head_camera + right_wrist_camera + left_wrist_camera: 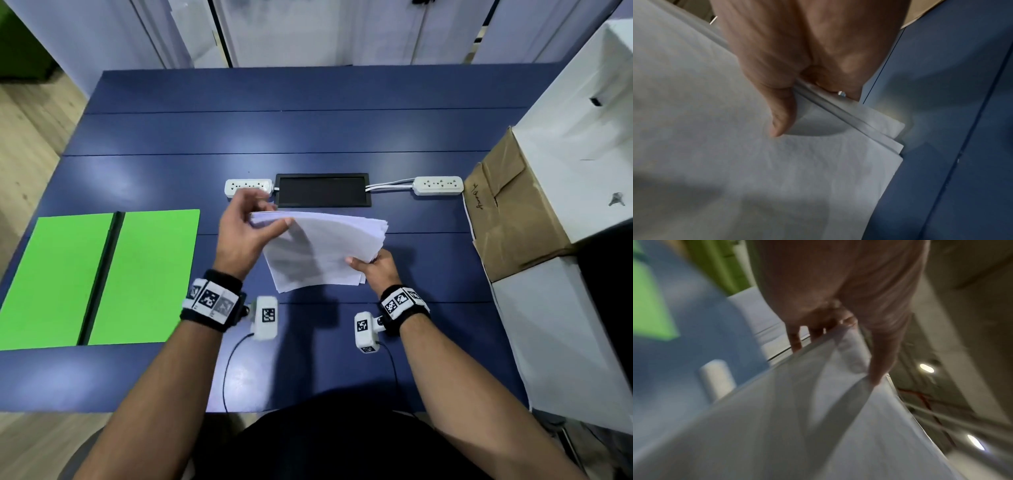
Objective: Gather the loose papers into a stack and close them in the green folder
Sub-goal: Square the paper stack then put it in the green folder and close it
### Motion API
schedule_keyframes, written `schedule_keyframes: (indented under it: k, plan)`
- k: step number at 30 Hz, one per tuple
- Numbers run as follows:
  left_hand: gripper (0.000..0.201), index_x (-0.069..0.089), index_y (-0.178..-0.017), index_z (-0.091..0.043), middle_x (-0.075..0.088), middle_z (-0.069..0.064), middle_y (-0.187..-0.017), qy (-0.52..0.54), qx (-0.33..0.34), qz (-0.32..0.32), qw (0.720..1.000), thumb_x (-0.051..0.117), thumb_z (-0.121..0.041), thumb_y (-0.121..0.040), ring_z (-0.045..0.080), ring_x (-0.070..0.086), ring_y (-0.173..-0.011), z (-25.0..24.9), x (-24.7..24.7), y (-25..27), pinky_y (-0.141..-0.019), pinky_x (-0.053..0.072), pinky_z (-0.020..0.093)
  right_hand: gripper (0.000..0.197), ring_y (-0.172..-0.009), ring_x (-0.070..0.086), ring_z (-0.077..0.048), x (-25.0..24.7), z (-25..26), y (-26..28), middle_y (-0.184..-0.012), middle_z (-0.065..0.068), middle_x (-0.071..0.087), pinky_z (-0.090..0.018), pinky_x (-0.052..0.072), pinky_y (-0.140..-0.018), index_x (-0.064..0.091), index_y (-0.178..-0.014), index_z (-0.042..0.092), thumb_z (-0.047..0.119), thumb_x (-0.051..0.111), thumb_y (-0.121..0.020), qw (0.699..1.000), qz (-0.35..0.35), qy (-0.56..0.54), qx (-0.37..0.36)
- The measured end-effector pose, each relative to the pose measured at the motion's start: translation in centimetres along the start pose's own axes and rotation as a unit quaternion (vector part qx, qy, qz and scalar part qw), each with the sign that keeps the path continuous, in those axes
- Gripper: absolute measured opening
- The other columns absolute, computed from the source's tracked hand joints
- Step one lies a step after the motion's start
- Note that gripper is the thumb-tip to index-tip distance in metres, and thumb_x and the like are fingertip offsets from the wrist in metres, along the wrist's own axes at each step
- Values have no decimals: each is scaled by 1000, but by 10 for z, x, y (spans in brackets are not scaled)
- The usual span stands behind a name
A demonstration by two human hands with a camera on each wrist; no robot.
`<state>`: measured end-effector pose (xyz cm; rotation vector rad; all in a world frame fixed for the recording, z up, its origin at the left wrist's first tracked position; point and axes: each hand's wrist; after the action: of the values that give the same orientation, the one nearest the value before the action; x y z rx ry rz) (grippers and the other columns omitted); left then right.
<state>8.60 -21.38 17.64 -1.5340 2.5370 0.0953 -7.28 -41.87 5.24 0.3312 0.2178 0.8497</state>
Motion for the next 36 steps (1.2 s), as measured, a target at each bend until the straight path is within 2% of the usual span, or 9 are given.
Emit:
schedule_keyframes:
  k: [4,7,10,14,17,21,26,30,36]
  plan:
    - [46,65,-119,-30,72,-3,-100,-476,80,136,865,81,-41,-77,23,67,-95,-55,16,-18,-83,44,34,25,-64,66,9,3,5,-4,-89,-2,70,-13,54,-69,68,-103,0,-12,72,-82,1000,8,3,-12]
    - [39,64,-123,-29,72,3,-116,-595,94,232,764,72,-34,-85,30,67,-107,-64,50,-20,-81,45,36,20,-59,61,7,7,6,-5,-85,-4,67,-12,52,-65,69,-92,5,-10,75,-80,1000,6,23,-12]
    - [24,70,-114,-24,73,11,-109,-625,87,246,736,64,-27,-91,37,69,-102,-59,68,-21,-74,48,38,24,-67,61,-2,7,5,-5,-84,-6,67,-19,52,-69,69,-81,15,-7,77,-79,1000,15,16,-18]
    - [19,74,-107,-23,74,14,-100,-578,88,212,783,66,-27,-91,39,68,-97,-54,51,-22,-69,45,38,22,-74,64,-5,-11,-10,-3,-93,-7,70,-26,53,-77,67,-99,10,1,78,-82,999,-7,42,9]
    - [26,75,-91,-12,71,23,-85,-460,54,144,875,75,-38,-85,40,67,-84,-45,12,-26,-64,39,39,71,-102,62,-6,-35,-27,-2,-124,-8,61,-28,51,-93,49,-135,12,3,85,-75,992,-110,13,65]
    - [20,76,-82,-1,74,15,-79,-155,-52,87,983,82,-20,-83,9,60,-66,-19,-37,-19,-64,48,28,92,-130,51,-22,-54,-15,2,-140,-4,54,-37,39,-107,23,-152,20,-3,78,-81,984,-84,-136,83]
    - [14,75,-94,-6,80,-8,-80,23,-120,30,992,73,4,-86,6,71,-71,25,-44,5,-72,59,24,24,-90,67,-16,-46,31,5,-80,10,71,-34,51,-92,59,-87,18,3,77,-83,993,-27,-112,5]
    - [23,71,-111,-2,80,-13,-84,71,-132,-10,989,67,8,-89,2,71,-76,63,-38,24,-75,57,21,25,-80,70,2,-33,37,2,-85,11,75,-21,54,-81,66,-90,20,-4,66,-91,992,-90,-53,-76]
    - [31,72,-106,-10,79,-14,-87,67,-188,-13,980,65,14,-88,1,71,-81,124,-19,52,-88,53,31,33,-100,69,-15,-19,-13,10,-102,6,74,-36,55,-97,68,-106,25,-4,60,-91,992,-114,-1,-61]
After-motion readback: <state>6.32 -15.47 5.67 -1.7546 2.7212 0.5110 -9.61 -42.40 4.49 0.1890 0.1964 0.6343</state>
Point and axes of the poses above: each hand's wrist, its own y-axis away from the middle knuckle, its own x-axis out of the palm, z = x × y
